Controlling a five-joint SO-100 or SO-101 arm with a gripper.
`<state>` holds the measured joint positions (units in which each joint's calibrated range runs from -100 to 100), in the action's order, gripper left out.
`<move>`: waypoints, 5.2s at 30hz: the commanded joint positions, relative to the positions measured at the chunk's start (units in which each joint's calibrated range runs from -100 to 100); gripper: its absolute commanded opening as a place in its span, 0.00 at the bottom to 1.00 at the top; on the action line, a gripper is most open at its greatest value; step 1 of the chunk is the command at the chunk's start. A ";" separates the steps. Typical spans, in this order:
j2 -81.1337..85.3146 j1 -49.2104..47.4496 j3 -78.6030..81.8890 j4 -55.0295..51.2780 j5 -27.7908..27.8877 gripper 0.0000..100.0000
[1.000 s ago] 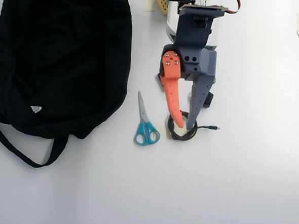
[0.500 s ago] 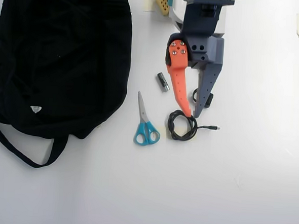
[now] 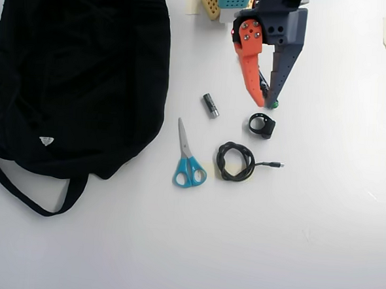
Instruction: Put the green marker into the black bag
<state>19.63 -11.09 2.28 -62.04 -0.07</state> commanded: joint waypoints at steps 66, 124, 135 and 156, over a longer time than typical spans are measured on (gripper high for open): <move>10.41 -19.05 54.77 9.33 -4.75 0.21; 9.24 -17.25 65.91 22.16 -5.49 0.02; 9.33 -16.21 65.91 22.16 -5.22 0.02; 10.49 -16.88 60.25 21.56 -4.96 0.02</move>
<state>28.93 -27.55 66.43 -40.32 -5.35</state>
